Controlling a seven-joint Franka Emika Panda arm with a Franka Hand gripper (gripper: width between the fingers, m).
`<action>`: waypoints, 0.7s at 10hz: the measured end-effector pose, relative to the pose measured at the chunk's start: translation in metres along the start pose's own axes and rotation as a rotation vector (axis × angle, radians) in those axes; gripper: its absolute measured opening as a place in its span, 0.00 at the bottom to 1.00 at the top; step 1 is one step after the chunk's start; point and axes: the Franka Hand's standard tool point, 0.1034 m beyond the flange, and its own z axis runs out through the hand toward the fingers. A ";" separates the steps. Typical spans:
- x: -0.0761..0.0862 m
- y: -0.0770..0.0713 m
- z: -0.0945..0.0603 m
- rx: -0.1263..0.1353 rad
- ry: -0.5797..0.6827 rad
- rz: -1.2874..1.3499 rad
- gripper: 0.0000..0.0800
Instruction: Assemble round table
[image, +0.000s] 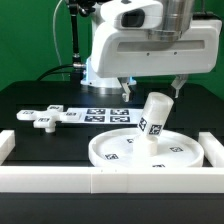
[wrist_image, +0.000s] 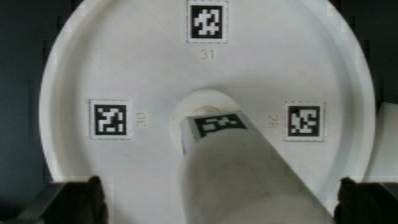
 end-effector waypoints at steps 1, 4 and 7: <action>0.000 -0.001 0.000 0.000 0.000 -0.002 0.81; 0.001 -0.002 0.002 0.000 0.001 -0.003 0.81; 0.003 -0.006 0.012 0.003 -0.003 -0.013 0.81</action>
Offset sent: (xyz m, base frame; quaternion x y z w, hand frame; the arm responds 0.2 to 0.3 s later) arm 0.0000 0.0000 0.0000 0.0000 0.0000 0.0000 1.0000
